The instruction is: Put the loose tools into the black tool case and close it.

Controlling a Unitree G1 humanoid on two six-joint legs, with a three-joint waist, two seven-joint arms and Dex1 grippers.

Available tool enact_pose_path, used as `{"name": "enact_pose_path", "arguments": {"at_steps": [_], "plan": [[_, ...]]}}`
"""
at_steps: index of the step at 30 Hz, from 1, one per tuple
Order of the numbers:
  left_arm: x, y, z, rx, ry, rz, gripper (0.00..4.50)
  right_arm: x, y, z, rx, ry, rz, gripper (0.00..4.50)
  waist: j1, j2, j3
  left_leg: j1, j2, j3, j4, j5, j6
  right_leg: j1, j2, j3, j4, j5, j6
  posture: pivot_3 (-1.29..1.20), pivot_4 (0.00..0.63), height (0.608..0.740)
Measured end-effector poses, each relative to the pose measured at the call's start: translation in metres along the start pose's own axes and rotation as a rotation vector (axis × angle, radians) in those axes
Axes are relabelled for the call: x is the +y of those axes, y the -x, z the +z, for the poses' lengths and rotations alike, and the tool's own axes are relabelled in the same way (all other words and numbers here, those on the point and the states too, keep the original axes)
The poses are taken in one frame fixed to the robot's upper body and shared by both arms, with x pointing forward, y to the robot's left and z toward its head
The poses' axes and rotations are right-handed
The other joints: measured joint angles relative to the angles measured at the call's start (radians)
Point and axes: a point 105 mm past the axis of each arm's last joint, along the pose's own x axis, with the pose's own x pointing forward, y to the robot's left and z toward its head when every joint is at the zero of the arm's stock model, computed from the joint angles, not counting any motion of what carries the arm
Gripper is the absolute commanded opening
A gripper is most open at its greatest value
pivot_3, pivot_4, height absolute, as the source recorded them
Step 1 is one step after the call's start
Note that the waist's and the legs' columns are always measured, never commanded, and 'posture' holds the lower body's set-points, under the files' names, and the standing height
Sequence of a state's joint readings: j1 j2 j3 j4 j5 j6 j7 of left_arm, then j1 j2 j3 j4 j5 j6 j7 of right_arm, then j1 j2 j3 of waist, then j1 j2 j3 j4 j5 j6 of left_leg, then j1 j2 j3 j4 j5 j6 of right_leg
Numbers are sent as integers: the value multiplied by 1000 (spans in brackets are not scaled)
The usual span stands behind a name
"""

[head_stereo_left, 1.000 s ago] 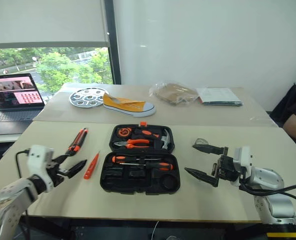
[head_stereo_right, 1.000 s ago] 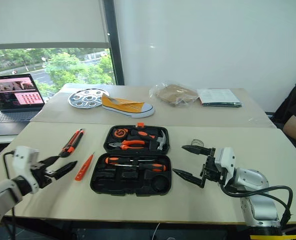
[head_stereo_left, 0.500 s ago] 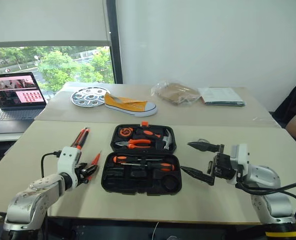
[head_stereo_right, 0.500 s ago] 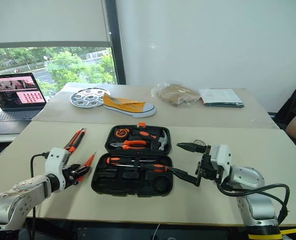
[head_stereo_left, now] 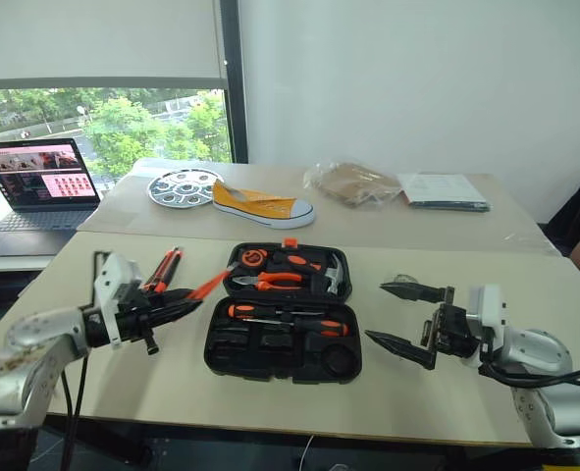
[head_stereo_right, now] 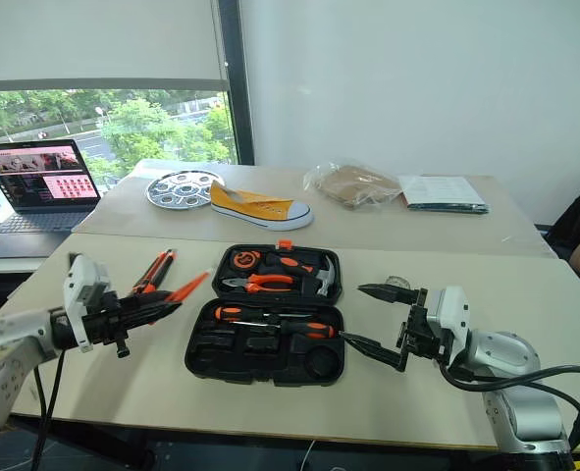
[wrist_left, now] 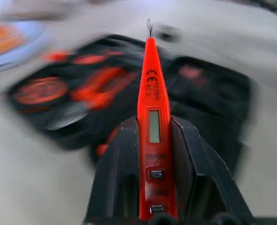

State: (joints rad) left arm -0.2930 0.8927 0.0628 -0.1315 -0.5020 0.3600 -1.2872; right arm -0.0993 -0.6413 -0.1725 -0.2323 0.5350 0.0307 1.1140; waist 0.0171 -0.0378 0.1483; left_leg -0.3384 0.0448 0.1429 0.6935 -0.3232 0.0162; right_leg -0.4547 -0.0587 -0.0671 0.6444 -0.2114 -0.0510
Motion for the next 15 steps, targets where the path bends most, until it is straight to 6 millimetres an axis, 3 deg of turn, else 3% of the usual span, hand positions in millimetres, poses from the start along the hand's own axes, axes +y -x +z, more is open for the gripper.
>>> {"name": "enact_pose_path", "arguments": {"at_steps": [6, 15], "plan": [[13, -40, -27, 185, -135, -158, 473, 6, 0, 1, 6, 4, 7, 4500, -8, -1, 0, -2, 0, -1, 2, 0, 0, 0, 2, 2, -1, 0, 0, 0, 150, 740], [28, -53, -36, 244, -235, -186, 473, 13, 4, 0, 28, -14, -18, 4500, -5, -1, 0, -4, 0, -1, 4, -2, 4, -1, 1, 1, -1, -1, 3, 0, 150, 740]]}}
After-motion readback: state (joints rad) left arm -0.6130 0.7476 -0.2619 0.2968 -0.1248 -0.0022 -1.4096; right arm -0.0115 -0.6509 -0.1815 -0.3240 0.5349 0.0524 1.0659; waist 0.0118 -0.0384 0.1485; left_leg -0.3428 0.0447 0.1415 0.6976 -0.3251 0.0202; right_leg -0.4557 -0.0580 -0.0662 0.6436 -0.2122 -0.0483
